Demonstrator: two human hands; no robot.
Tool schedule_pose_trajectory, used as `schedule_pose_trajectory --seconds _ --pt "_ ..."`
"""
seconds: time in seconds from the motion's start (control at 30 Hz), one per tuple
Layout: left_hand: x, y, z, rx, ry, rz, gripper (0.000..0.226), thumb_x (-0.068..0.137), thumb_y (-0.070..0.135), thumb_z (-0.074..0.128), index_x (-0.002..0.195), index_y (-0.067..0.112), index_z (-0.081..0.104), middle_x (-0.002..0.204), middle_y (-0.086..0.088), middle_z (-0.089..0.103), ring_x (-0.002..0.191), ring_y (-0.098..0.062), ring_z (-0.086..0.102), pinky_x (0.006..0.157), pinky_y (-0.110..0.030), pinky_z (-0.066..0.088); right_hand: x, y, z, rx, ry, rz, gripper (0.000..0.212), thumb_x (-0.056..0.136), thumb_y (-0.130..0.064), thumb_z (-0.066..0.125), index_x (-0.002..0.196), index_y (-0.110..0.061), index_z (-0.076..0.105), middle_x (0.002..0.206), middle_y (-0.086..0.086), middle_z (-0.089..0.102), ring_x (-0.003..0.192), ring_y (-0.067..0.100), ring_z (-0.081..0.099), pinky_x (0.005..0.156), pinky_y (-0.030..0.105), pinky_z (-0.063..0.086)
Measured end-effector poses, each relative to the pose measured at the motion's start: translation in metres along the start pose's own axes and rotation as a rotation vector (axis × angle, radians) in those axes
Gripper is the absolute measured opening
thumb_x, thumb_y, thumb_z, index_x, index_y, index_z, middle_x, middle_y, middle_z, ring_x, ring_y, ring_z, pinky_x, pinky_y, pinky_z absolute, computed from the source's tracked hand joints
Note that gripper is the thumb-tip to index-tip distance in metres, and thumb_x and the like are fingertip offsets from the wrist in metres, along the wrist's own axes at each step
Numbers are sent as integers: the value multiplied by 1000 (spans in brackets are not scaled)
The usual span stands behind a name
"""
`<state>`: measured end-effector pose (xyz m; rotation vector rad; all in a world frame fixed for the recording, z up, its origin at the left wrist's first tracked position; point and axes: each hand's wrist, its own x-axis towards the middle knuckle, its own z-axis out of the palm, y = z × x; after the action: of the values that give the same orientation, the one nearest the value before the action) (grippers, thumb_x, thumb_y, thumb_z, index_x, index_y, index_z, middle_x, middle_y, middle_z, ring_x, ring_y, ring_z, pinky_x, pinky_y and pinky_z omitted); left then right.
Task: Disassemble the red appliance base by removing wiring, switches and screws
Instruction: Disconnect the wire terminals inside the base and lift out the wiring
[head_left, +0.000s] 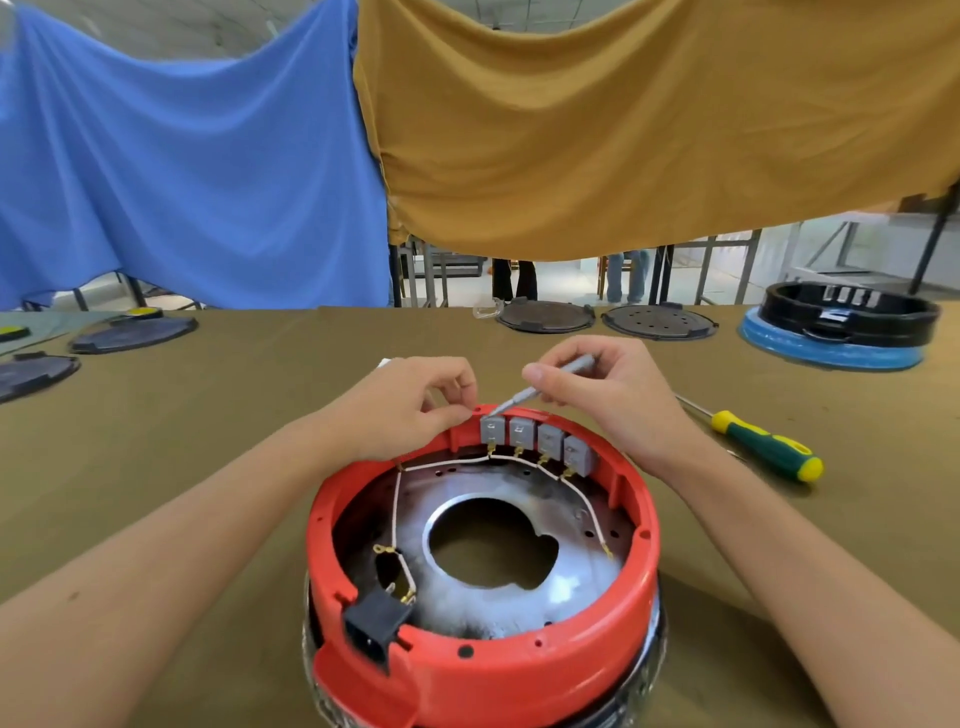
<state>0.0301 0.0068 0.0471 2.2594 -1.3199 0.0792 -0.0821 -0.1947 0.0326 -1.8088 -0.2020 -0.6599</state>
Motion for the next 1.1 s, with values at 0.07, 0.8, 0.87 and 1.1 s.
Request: schedule_pose_trajectory --seconds 0.07,0.8,0.87,1.1 --pt "2 2 -3 5 -35 -9 11 93 20 64 90 30 61 90 12 68 67 1 60 75 -22 46 1 1 0 63 39 21 20 80 -27 77 79 -7 73 71 3 70 69 14 62 70 24 52" --pt "3 14 12 110 -177 10 7 81 28 74 75 27 78 89 11 68 86 -4 61 79 -23 47 1 5 4 -164 -76 -55 21 97 -21 63 84 -6 70 76 12 71 69 17 66 73 35 55" --pt "3 13 13 71 -166 0 8 81 29 75 74 27 78 90 10 69 84 -4 62 77 -22 46 1 5 4 -211 -93 -67 20 96 -22 64 84 -7 71 74 6 72 69 15 67 70 28 54" --pt "2 14 12 -3 -161 -58 7 81 29 77 74 26 78 90 9 71 85 -3 63 76 -18 46 -1 1 3 -286 -141 -87 16 93 -22 68 85 -11 74 77 1 73 73 14 68 69 23 52"
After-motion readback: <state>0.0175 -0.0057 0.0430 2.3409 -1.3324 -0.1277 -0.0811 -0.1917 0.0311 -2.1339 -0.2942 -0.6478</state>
